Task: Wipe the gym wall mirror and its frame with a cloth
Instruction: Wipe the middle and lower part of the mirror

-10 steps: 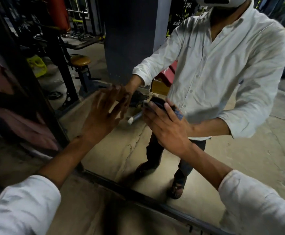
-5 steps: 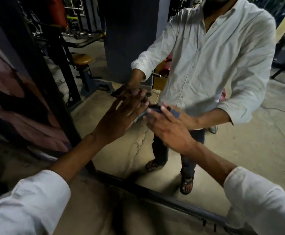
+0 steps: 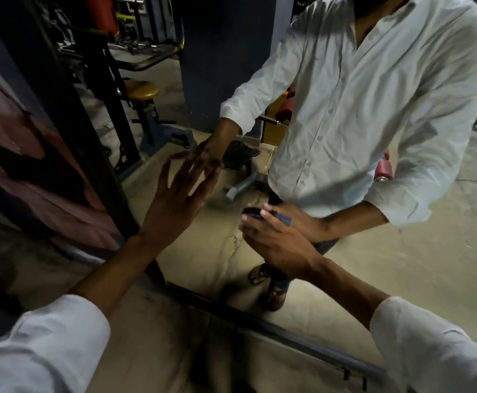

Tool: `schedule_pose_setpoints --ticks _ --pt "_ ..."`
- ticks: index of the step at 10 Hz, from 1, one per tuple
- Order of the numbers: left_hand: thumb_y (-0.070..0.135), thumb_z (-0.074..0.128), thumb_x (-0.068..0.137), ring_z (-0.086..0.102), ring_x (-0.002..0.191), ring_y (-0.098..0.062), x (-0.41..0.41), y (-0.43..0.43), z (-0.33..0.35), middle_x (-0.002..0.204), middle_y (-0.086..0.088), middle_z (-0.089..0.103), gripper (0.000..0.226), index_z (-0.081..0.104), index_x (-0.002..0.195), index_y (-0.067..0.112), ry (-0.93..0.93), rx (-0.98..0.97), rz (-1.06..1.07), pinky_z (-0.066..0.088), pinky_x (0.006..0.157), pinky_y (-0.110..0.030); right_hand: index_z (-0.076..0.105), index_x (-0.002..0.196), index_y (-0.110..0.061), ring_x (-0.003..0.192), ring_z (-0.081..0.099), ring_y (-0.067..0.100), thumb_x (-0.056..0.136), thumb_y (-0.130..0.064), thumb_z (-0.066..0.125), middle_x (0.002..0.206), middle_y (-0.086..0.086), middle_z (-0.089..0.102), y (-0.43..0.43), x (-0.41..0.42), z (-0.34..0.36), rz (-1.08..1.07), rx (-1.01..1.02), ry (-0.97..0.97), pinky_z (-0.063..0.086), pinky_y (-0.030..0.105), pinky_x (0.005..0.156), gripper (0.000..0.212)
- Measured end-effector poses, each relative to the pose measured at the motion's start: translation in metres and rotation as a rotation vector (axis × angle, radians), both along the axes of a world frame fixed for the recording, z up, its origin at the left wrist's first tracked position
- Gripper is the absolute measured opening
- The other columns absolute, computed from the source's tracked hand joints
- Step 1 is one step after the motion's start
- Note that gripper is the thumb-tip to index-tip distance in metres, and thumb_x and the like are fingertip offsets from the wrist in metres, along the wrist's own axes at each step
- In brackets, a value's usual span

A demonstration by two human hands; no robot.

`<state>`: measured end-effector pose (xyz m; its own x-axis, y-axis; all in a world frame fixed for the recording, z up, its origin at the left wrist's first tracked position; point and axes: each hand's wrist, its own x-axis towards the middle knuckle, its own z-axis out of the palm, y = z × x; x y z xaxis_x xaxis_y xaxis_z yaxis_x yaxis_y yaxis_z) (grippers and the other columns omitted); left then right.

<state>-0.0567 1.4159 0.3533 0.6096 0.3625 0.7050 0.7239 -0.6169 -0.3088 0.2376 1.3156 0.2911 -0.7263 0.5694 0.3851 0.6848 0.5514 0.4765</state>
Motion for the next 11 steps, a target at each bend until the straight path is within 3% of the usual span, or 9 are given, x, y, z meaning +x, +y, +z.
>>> schedule_pose_setpoints --ticks 1,2,3,4,5,6,8,10,11 --pt "0.024 0.063 0.106 0.007 0.164 -0.039 0.002 0.003 -0.004 0.174 -0.025 0.015 0.077 0.022 0.170 0.013 0.024 -0.021 0.012 0.031 0.119 -0.073 0.051 0.144 -0.005 0.162 0.001 0.030 0.098 -0.010 0.047 0.158 0.014 0.042 0.033 -0.020 0.048 0.072 0.231 0.144 -0.007 0.046 0.131 0.047" --pt "0.021 0.067 0.104 -0.001 0.165 -0.038 -0.003 0.007 -0.007 0.174 -0.024 0.009 0.084 0.016 0.171 0.014 0.046 -0.041 0.028 0.033 0.117 -0.072 0.056 0.145 -0.007 0.162 0.007 0.028 0.098 -0.009 0.051 0.156 0.016 0.047 0.043 -0.044 0.038 0.014 0.273 0.159 -0.004 0.044 0.131 0.047" --pt "0.021 0.072 0.099 -0.006 0.165 -0.035 -0.013 0.007 -0.007 0.177 -0.019 -0.002 0.099 0.004 0.172 0.017 0.098 -0.079 0.040 0.031 0.120 -0.071 0.059 0.147 -0.030 0.155 0.031 0.019 0.100 -0.005 0.050 0.159 0.021 0.047 0.043 -0.053 -0.017 0.027 -0.029 0.145 0.009 0.039 0.131 0.054" --pt "0.021 0.072 0.097 -0.007 0.165 -0.033 -0.027 0.018 -0.007 0.178 -0.016 -0.007 0.103 0.000 0.171 0.017 0.175 -0.090 0.053 0.026 0.123 -0.071 0.052 0.149 -0.046 0.148 0.034 -0.004 0.110 -0.030 0.041 0.155 -0.007 0.055 0.037 -0.051 -0.039 0.210 -0.396 0.694 0.023 0.016 0.123 0.043" --pt "0.017 0.070 0.098 -0.004 0.165 -0.036 -0.043 0.036 -0.006 0.178 -0.017 -0.005 0.088 0.019 0.170 0.013 0.230 -0.042 0.039 0.029 0.120 -0.072 0.046 0.156 -0.018 0.156 0.026 0.005 0.114 -0.036 0.036 0.156 0.005 0.054 0.047 -0.061 -0.032 0.211 -0.457 0.463 0.022 0.037 0.129 0.047" --pt "0.014 0.070 0.099 0.009 0.164 -0.039 -0.049 0.049 -0.007 0.175 -0.020 0.013 0.072 0.039 0.164 0.010 0.170 0.033 -0.062 0.035 0.118 -0.070 0.053 0.151 -0.008 0.158 0.027 0.028 0.103 -0.018 0.052 0.160 0.016 0.047 0.066 -0.073 0.001 -0.011 -0.103 0.324 0.010 0.050 0.131 0.048" --pt "0.019 0.071 0.103 0.033 0.157 -0.041 -0.087 0.075 -0.008 0.170 -0.024 0.032 0.066 0.042 0.162 0.010 0.095 0.105 -0.116 0.042 0.119 -0.059 0.048 0.152 -0.002 0.157 0.022 0.035 0.113 -0.008 0.031 0.159 0.017 0.048 0.088 -0.118 0.013 -0.023 0.183 0.188 0.002 0.049 0.132 0.043" --pt "0.022 0.067 0.106 0.029 0.159 -0.038 -0.139 0.108 -0.004 0.172 -0.022 0.026 0.076 0.027 0.169 0.012 0.076 0.123 -0.138 0.036 0.124 -0.056 0.053 0.152 -0.006 0.162 0.001 0.017 0.096 -0.012 0.065 0.165 0.011 0.040 0.105 -0.161 -0.029 -0.092 -0.049 0.009 0.004 0.042 0.132 0.057" --pt "0.025 0.065 0.107 0.032 0.158 -0.037 -0.158 0.123 -0.007 0.173 -0.021 0.025 0.072 0.029 0.168 0.011 0.140 0.201 -0.098 0.032 0.127 -0.055 0.064 0.142 -0.007 0.158 0.012 0.036 0.096 -0.008 0.061 0.157 0.016 0.050 0.123 -0.180 0.011 -0.063 0.199 -0.021 -0.005 0.051 0.131 0.045"
